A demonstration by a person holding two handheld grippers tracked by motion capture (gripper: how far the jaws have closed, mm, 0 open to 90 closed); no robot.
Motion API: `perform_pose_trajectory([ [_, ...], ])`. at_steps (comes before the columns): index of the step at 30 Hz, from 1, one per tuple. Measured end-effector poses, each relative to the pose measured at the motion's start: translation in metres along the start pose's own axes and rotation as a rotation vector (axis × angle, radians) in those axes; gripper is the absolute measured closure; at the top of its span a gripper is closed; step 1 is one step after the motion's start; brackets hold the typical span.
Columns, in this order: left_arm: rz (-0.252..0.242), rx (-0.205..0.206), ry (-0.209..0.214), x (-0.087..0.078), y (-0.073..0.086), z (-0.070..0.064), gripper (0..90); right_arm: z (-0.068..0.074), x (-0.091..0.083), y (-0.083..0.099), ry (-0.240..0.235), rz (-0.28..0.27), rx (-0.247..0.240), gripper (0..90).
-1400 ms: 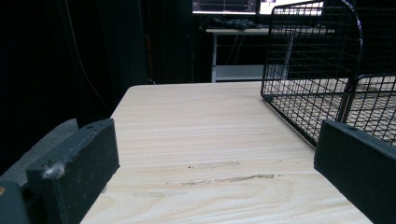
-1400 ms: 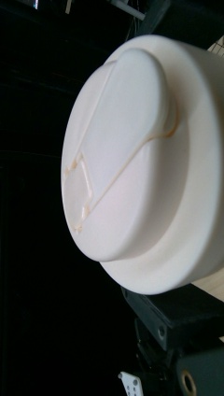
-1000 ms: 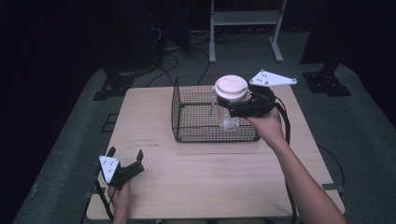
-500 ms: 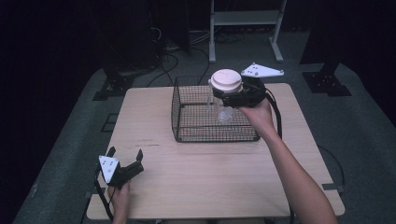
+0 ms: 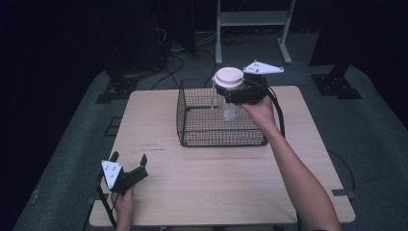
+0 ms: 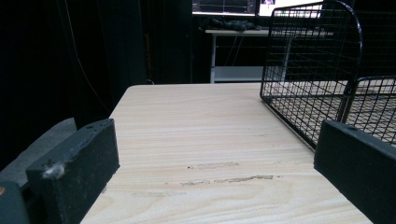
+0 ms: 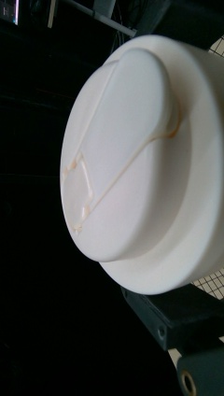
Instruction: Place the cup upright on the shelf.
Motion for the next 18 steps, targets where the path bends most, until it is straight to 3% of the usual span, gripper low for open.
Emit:
perform_pose_trajectory([
  [18,0.000,-0.005,0.000,0.000,0.000,0.001,0.0,-0.020,0.026,0.017,0.013,0.014,0.031,4.3],
])
Point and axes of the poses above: each handheld gripper's, and its own axes: x roughly forward along the jaws, y roughly out of its underside, z roughly to its left, the point moved 4 cm from there along x, roughly forward along the jaws, and after that the axes turned 13 degrees about -y, right-handed, at the moved point
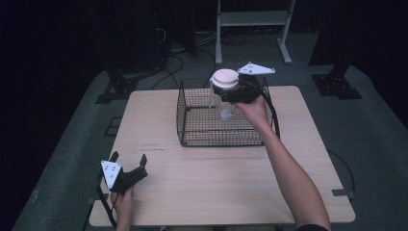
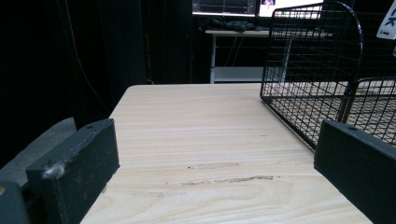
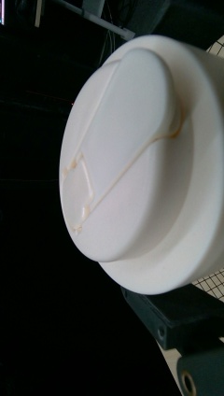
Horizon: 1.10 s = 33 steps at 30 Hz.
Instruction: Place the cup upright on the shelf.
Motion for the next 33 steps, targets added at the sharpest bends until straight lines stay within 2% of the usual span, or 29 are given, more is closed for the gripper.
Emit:
perform_pose_trajectory([
  [12,0.000,0.000,0.001,0.000,0.000,0.000,0.0,-0.007,0.013,0.007,0.010,0.008,-0.004,4.3],
  [33,0.000,-0.004,0.000,0.000,0.000,0.001,0.0,-0.020,0.031,0.025,0.010,0.019,0.028,4.3],
])
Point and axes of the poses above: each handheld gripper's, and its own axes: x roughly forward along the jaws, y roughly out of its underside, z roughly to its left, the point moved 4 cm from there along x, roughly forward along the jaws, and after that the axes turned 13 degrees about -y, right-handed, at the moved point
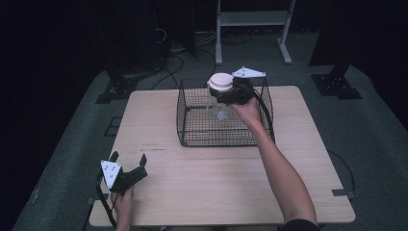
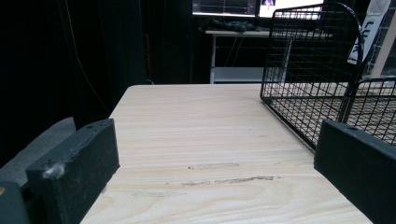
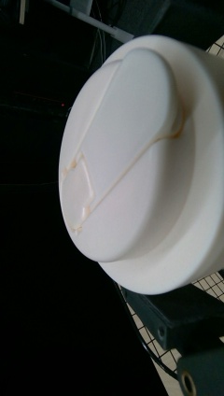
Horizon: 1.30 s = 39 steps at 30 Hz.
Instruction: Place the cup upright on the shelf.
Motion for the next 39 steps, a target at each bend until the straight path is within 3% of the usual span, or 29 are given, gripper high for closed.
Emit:
perform_pose_trajectory([
  [39,0.000,-0.007,-0.002,0.000,0.000,0.001,0.0,-0.018,0.020,0.037,-0.005,0.073,0.040,4.2],
])
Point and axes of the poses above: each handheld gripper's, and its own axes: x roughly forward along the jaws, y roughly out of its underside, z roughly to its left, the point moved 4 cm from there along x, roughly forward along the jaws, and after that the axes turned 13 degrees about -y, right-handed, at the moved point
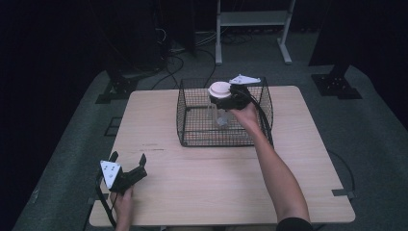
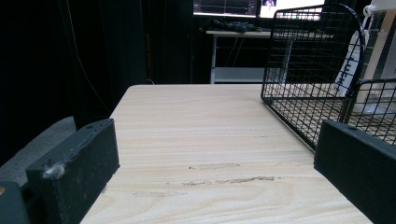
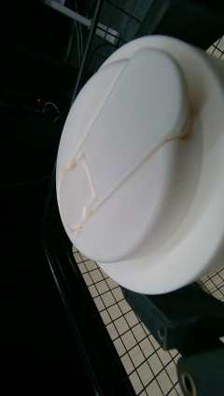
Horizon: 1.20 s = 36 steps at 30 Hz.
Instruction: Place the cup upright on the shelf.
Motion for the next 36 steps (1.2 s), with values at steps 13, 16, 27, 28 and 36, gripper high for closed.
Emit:
perform_pose_trajectory([
  [13,0.000,-0.003,-0.006,0.0008,0.0000,0.0007,0.0,-0.0027,-0.0014,0.0085,-0.005,0.041,-0.009,4.2],
  [16,0.001,-0.002,-0.006,0.0007,0.0001,0.0007,0.0,-0.0032,-0.0019,0.0086,-0.007,0.043,-0.008,4.1],
  [27,-0.001,-0.006,-0.003,0.0002,-0.0001,0.0007,0.0,-0.0014,-0.0027,0.0090,-0.005,0.051,-0.015,4.0],
  [28,-0.002,-0.004,0.000,-0.0001,-0.0001,0.0003,0.0,-0.0008,-0.0031,0.0087,-0.007,0.051,-0.015,3.8],
  [36,-0.003,-0.001,-0.003,-0.0002,-0.0001,0.0003,0.0,0.0007,-0.0035,0.0070,0.002,0.045,-0.021,2.6],
])
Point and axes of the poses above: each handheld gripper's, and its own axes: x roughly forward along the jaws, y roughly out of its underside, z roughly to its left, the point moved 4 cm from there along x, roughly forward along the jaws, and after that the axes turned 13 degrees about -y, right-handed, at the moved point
